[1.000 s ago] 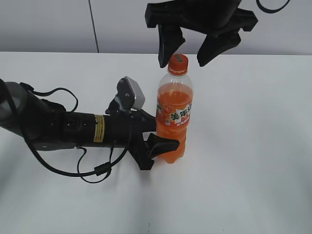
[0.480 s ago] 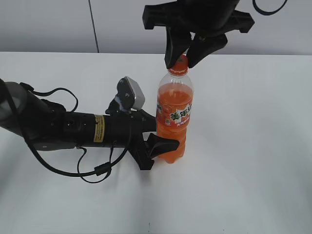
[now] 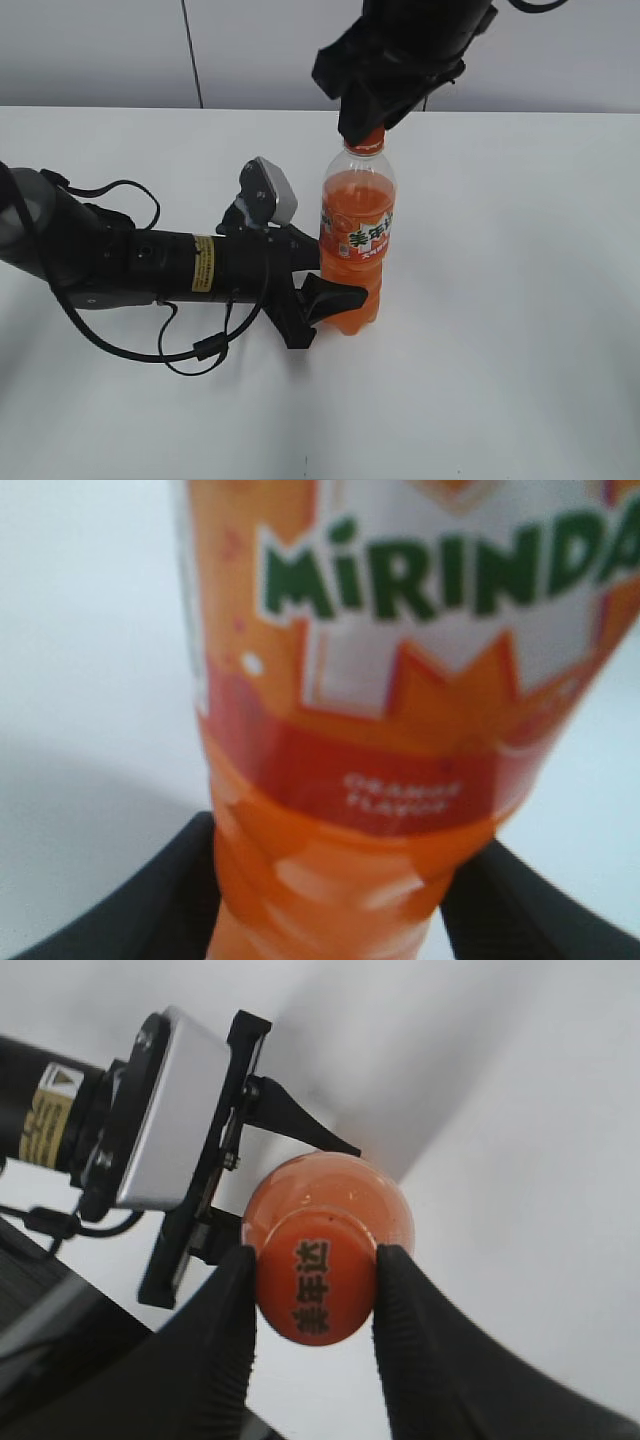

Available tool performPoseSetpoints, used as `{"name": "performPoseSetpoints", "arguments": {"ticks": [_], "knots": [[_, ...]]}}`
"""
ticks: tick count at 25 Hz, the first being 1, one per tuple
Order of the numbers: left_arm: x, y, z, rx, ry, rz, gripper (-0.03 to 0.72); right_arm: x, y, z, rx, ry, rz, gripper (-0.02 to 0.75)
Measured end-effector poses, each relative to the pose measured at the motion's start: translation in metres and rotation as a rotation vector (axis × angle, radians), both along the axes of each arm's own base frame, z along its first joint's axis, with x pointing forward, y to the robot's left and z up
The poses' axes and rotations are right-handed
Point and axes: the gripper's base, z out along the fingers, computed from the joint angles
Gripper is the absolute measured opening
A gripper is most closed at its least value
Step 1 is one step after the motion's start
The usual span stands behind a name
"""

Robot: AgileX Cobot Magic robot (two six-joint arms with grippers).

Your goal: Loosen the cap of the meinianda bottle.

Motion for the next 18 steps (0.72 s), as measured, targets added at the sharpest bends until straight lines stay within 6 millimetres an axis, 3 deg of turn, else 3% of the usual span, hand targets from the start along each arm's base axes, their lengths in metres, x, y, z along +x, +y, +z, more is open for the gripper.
{"name": "performPoseSetpoints", "arguments": {"ticks": [11,18], "knots": [[0.0,0.0,0.0,0.0,0.0,0.001,0.404,0.0016,-0.0018,0.0002,-0.222,-0.263,0.865,0.272],[0.0,0.0,0.0,0.0,0.0,0.001,0.404,0.0017,-0.002,0.0002,-0.249,-0.294,0.975,0.272]]}}
